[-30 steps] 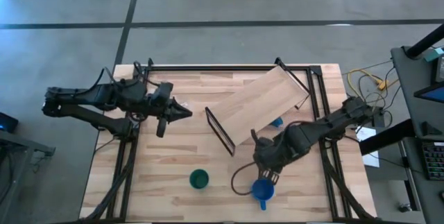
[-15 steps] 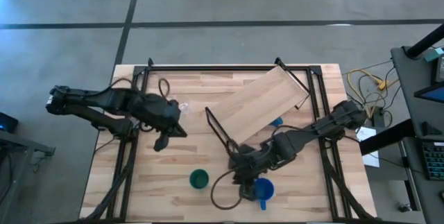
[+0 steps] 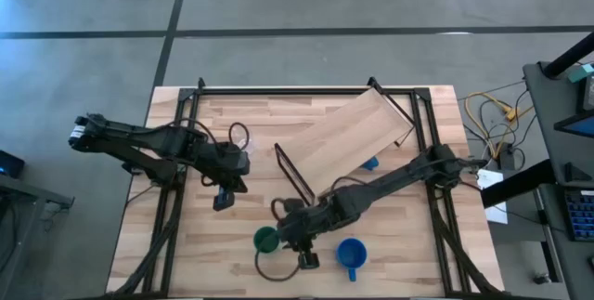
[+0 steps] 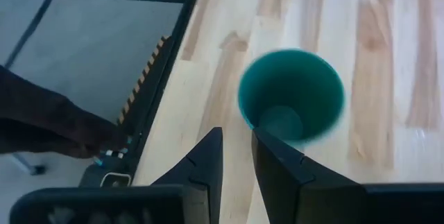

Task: Stack small to large cups/mugs on shelf
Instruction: Put the green cup on the shelf

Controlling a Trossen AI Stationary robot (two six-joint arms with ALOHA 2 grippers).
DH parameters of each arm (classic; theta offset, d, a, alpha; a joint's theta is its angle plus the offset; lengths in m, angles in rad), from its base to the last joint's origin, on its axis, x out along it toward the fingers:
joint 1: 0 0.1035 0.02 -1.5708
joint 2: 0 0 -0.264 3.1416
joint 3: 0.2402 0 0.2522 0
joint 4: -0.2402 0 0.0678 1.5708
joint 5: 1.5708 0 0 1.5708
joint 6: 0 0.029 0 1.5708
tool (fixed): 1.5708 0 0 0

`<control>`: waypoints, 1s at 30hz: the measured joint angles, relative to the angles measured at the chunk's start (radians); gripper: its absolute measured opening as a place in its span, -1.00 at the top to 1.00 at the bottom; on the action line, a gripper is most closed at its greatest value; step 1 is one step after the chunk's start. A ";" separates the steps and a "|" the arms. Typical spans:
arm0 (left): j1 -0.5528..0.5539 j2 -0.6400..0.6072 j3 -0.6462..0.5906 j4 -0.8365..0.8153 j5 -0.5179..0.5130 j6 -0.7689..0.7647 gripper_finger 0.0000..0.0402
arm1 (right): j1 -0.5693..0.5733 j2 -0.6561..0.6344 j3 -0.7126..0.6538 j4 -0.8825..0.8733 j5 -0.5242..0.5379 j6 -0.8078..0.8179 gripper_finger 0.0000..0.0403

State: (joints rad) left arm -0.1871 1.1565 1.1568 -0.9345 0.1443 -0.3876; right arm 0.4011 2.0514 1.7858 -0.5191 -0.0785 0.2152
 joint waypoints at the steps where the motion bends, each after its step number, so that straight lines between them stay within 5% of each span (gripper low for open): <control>1: 0.000 0.009 0.000 0.001 0.001 0.000 0.99 | 0.003 0.014 0.016 0.001 0.000 -0.020 0.64; 11: -0.004 0.016 0.000 -0.004 0.029 0.004 0.99 | 0.006 0.203 0.279 -0.012 0.000 -0.238 0.64; 19: -0.003 -0.055 0.000 -0.079 0.027 0.007 0.99 | 0.006 0.319 0.477 -0.266 0.000 -0.254 0.64; 30: -0.003 -0.104 0.000 -0.078 0.021 0.010 0.99 | -0.003 0.352 0.502 -0.297 0.000 -0.224 0.64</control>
State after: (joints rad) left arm -0.1899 1.0522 1.1564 -1.0126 0.1650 -0.3779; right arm 0.3981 2.4039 2.2878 -0.8162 -0.0780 -0.0091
